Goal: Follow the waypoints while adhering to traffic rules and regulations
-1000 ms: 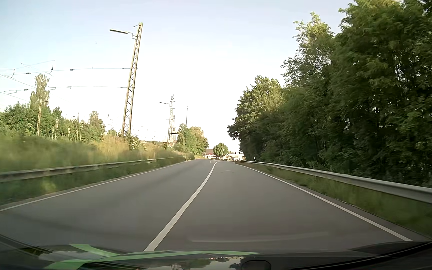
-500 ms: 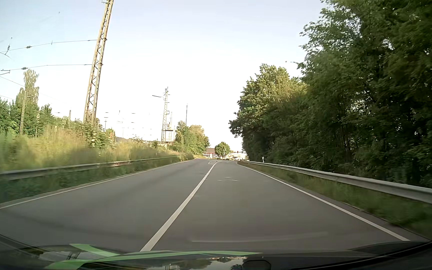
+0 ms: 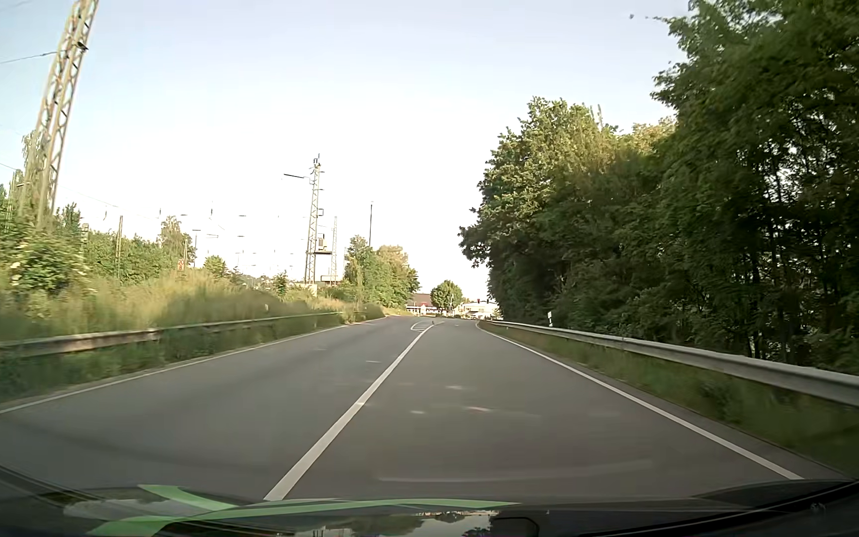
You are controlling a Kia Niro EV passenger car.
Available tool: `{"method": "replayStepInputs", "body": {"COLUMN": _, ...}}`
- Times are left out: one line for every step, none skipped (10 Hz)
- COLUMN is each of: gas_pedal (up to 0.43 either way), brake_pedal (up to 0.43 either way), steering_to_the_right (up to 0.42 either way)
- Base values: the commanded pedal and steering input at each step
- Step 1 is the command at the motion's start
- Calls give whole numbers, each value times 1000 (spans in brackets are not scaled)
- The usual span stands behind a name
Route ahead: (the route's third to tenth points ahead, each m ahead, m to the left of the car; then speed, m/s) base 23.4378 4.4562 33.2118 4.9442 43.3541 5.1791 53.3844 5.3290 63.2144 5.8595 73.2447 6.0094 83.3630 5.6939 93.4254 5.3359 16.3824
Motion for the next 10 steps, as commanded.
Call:
{"method": "replayStepInputs", "body": {"gas_pedal": 79, "brake_pedal": 0, "steering_to_the_right": -6}}
{"method": "replayStepInputs", "body": {"gas_pedal": 79, "brake_pedal": 0, "steering_to_the_right": -6}}
{"method": "replayStepInputs", "body": {"gas_pedal": 79, "brake_pedal": 0, "steering_to_the_right": -6}}
{"method": "replayStepInputs", "body": {"gas_pedal": 87, "brake_pedal": 0, "steering_to_the_right": -6}}
{"method": "replayStepInputs", "body": {"gas_pedal": 98, "brake_pedal": 0, "steering_to_the_right": -6}}
{"method": "replayStepInputs", "body": {"gas_pedal": 110, "brake_pedal": 0, "steering_to_the_right": -6}}
{"method": "replayStepInputs", "body": {"gas_pedal": 110, "brake_pedal": 0, "steering_to_the_right": -6}}
{"method": "replayStepInputs", "body": {"gas_pedal": 110, "brake_pedal": 0, "steering_to_the_right": -6}}
{"method": "replayStepInputs", "body": {"gas_pedal": 28, "brake_pedal": 0, "steering_to_the_right": -6}}
{"method": "replayStepInputs", "body": {"gas_pedal": 0, "brake_pedal": 0, "steering_to_the_right": -6}}
